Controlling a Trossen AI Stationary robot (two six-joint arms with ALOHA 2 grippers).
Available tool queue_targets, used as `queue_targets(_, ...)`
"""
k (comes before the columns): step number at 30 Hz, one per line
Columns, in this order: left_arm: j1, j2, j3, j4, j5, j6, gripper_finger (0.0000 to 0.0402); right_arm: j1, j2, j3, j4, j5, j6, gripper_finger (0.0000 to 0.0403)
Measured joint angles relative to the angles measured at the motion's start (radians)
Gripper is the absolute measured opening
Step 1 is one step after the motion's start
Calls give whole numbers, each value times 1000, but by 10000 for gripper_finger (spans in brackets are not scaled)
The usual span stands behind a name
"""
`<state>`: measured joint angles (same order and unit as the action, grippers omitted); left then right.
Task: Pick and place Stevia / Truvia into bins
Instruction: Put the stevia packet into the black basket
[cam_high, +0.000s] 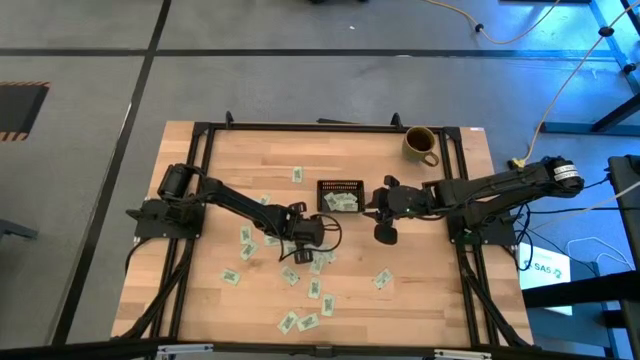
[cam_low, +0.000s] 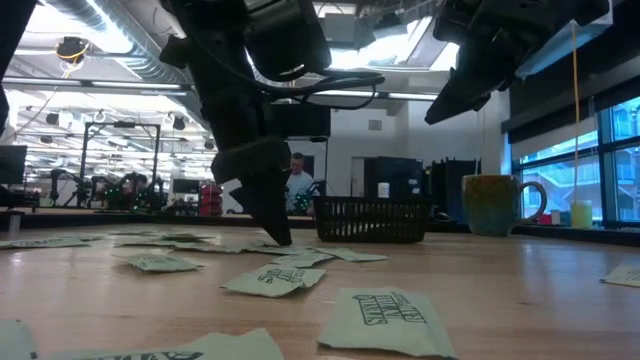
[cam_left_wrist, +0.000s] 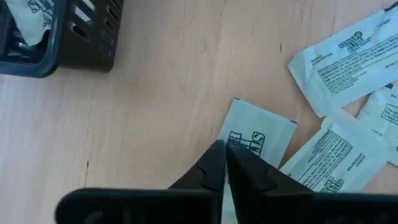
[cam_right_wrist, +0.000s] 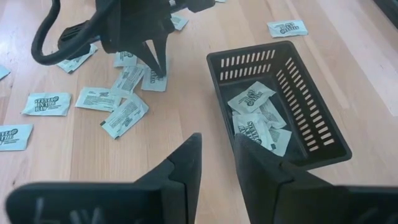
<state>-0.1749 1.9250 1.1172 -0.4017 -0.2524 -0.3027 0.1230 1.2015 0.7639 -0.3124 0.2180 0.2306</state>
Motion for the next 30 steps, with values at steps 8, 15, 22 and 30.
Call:
queue_targets(8,0,-41,-7,-7,-10,19,37,0,0,0,-3,-1,0,99)
queue_targets(15,-6,-28,-3,8,50,36,48,0,0,0,-6,-1,0,99)
queue_targets(22,-5,-22,0,11,63,29,73,0,0,0,-6,-1,0,99)
queue_targets(30,5,-22,0,11,71,28,32,0,0,0,-6,0,0,99)
